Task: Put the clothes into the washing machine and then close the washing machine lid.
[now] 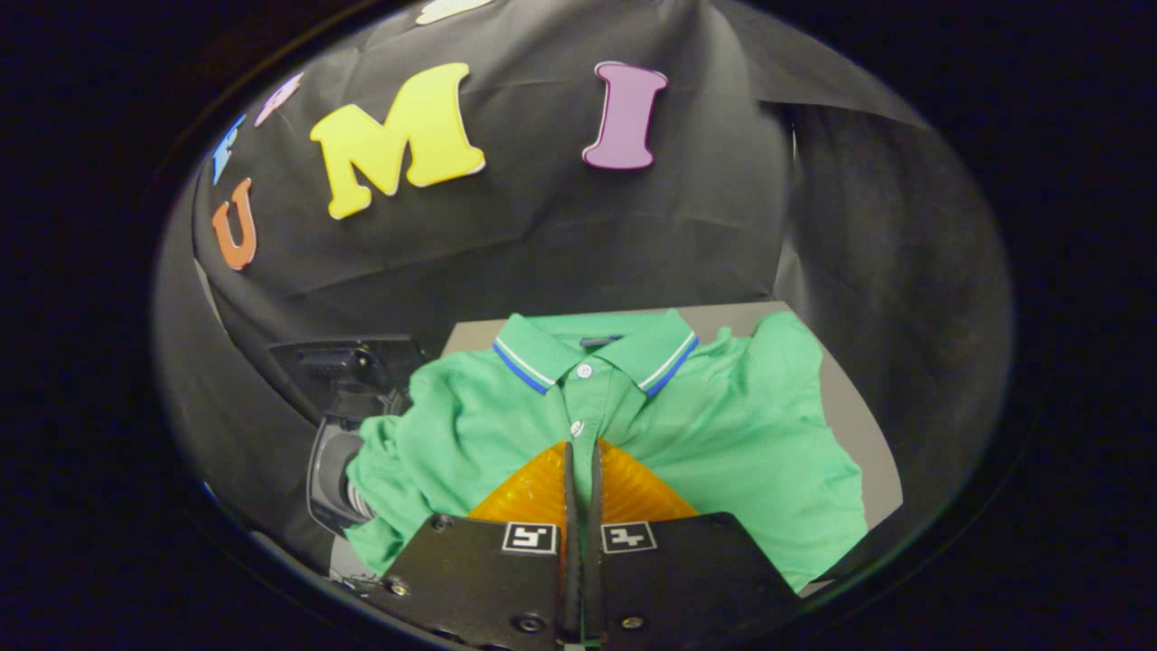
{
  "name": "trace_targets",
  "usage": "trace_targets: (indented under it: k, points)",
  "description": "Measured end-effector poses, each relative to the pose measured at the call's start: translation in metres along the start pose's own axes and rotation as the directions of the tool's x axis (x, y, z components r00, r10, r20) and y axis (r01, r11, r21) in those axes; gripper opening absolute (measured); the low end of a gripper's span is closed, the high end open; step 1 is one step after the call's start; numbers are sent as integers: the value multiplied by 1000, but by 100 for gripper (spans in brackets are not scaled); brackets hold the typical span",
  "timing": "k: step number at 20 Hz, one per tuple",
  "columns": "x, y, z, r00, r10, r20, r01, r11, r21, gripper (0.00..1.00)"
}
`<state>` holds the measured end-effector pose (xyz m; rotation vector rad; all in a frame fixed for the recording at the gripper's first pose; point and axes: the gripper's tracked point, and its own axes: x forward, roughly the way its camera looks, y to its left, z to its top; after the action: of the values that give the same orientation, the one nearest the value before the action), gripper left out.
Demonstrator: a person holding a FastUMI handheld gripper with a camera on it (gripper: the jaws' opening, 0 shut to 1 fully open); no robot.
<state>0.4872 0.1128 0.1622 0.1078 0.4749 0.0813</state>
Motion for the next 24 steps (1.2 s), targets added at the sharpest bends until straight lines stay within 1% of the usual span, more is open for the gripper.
trace_targets:
  k: [4, 7, 12, 15, 18, 24]
  points:
    - [-38, 33, 30, 993, 69, 100, -73, 997, 35, 5]
    - [-68, 62, 57, 975, 128, 181, -142, 988, 65, 5]
    - [-110, 95, 86, 950, 165, 264, -189, 980, 67, 5]
    - [-137, 124, 106, 924, 209, 321, -237, 970, 51, 5]
    - [-162, 156, 125, 898, 242, 368, -262, 965, 4, 5]
    - [-194, 217, 151, 858, 302, 416, -304, 951, -64, 5]
